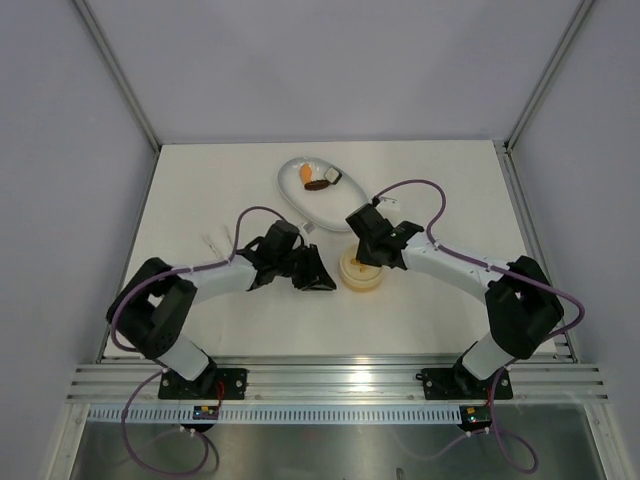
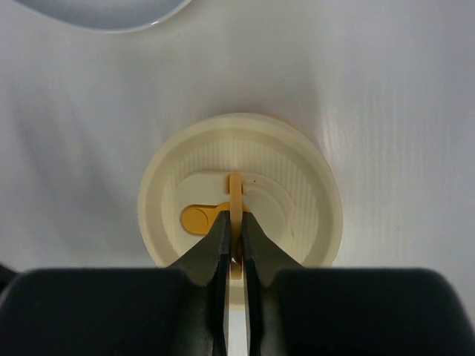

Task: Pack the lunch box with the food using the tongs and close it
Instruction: Close the box lid on the packing box, then reset both arms

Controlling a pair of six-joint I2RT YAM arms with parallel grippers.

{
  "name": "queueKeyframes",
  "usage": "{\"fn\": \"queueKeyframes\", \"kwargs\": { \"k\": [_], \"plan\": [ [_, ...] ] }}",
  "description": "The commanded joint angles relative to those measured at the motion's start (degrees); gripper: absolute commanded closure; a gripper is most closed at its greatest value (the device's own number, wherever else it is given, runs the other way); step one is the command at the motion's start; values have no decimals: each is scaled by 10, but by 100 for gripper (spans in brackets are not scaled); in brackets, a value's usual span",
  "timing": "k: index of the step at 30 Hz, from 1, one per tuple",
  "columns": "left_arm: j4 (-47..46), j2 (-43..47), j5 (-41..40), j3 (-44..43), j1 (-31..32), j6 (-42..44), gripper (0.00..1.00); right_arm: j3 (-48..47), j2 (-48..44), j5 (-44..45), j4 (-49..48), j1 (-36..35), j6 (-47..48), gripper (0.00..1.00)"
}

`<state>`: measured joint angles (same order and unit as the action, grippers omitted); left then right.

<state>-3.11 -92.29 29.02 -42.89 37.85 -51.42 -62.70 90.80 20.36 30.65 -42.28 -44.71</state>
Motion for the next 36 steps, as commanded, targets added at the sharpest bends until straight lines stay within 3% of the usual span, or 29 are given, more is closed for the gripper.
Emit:
{"fn": "queueKeyframes", "kwargs": {
  "k": [1,2,5,6,9,10,13,15,16,19,22,36],
  "plan": [
    [78,95,-43,-1,-33,61,80,-19,-13,17,-5,15,20,78],
    [98,112,-51,-4,-42,71,80,-19,-16,7,-7,16,25,56],
    [172,171,-87,-16,-76,109,78,-23,-41,14,0,16,35,39],
    [205,196,-96,-26,-92,128,78,-26,-60,22,9,16,42,27],
    [260,235,-138,-52,-118,159,75,-34,-98,57,32,24,57,4],
    [271,243,-146,-58,-124,166,74,-38,-109,76,40,28,60,1],
    [317,271,-182,-86,-142,192,65,-41,-148,137,72,47,67,0],
    [339,282,-201,-103,-149,210,50,-42,-172,187,109,51,53,1],
    [359,288,-222,-118,-150,216,36,-41,-179,234,121,54,46,0],
    [391,313,-270,-146,-152,236,12,-40,-201,291,178,56,12,0],
    [413,332,-314,-167,-153,247,2,-39,-221,306,229,56,-22,1],
    [449,336,-395,-242,-155,248,1,34,-338,338,220,56,-25,1]
  ]
}}
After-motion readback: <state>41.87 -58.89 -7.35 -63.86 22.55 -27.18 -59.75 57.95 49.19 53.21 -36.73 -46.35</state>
